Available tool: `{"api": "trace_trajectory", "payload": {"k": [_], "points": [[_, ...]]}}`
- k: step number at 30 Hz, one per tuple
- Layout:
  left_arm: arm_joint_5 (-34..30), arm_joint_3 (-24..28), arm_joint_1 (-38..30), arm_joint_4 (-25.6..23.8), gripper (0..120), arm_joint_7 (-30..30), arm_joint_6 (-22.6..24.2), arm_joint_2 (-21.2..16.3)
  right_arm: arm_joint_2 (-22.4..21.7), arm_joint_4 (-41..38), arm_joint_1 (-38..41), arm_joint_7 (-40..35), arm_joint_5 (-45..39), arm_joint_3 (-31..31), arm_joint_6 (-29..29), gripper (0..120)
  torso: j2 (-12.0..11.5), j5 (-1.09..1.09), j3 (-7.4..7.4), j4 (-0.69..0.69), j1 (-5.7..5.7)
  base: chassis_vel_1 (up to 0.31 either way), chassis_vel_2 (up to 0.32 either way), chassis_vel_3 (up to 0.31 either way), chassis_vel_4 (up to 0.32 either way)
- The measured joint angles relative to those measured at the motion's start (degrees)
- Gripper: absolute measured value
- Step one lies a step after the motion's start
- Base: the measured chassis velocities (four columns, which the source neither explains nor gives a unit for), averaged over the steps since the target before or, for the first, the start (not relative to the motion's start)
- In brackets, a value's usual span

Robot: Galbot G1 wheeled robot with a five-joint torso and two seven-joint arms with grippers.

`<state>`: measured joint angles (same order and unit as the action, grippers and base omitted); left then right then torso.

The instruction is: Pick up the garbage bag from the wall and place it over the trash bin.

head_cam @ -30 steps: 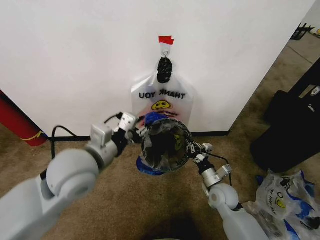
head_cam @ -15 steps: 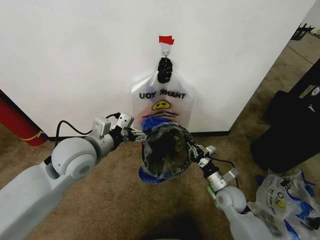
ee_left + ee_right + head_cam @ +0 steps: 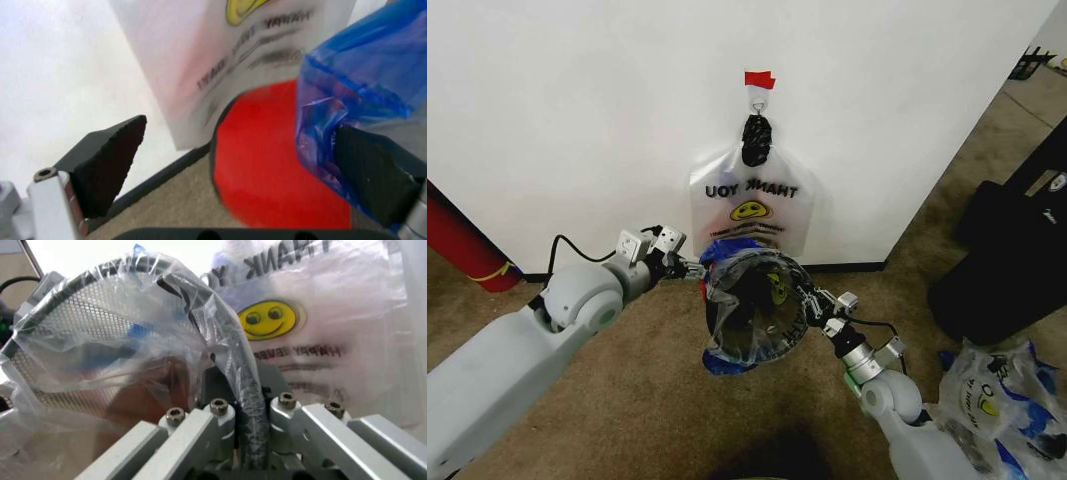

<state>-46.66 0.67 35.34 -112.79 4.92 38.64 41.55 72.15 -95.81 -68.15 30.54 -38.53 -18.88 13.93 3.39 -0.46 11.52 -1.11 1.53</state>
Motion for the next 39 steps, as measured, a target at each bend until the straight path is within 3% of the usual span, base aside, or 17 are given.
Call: {"api": "trace_trajectory", "payload": {"k": [6,13,17,21,23,26,34,39], "points": [[0.5,-0.4,0.5,-0.2,100,-3.1,-1.2,0.1,0.0,0.2,-0.1,-2.7,-2.5,0.8,-1.6,1,0.0,0.01,0.0,0.0,0.0,0.0,0.0,0.0,0.0],[4.9,-4.3,4.1,-3.6,100,-5.4,-3.9,-1.1,0.1,-2.2,-0.5,-15.4,-5.2,1.9,-6.7,1,0.0,0.0,0.0,0.03,0.0,0.0,0.0,0.0,0.0],[8.8,-6.0,5.7,-6.2,100,-4.2,-7.0,0.7,1.0,-4.1,-1.9,-21.9,-7.3,0.9,-8.6,1,0.0,0.01,0.0,-0.01,0.0,0.0,0.0,0.0,0.0],[6.0,-6.6,8.5,-7.9,100,-4.1,-5.1,-0.3,1.6,-5.1,-2.1,-25.8,-9.6,-0.3,-9.2,1,0.0,0.02,-0.01,-0.03,0.0,0.0,0.0,0.0,0.0],[0.0,-7.5,10.5,-9.6,100,-4.6,-0.5,-1.6,1.6,-5.6,-2.0,-28.1,-11.5,-1.1,-9.6,1,0.0,0.0,0.0,0.04,0.0,0.0,0.0,0.0,0.0],[-2.2,-8.1,12.7,-11.4,100,-7.1,3.1,-2.6,1.5,-6.6,-2.1,-29.1,-13.8,-1.9,-10.2,1,0.0,0.01,-0.01,0.02,0.0,0.0,0.0,0.0,0.0],[-0.9,-6.1,13.6,-10.4,87,-9.4,3.5,-1.4,0.9,-8.9,-3.6,-28.9,-14.9,-2.8,-10.7,1,0.0,0.01,-0.01,0.01,0.0,0.0,0.0,0.0,0.0],[-1.3,-5.6,13.0,-9.6,70,-9.6,3.5,-0.6,0.2,-10.0,-4.9,-28.2,-14.9,-3.2,-10.8,1,0.0,0.01,-0.01,0.0,0.0,0.0,0.0,0.0,0.0]]}}
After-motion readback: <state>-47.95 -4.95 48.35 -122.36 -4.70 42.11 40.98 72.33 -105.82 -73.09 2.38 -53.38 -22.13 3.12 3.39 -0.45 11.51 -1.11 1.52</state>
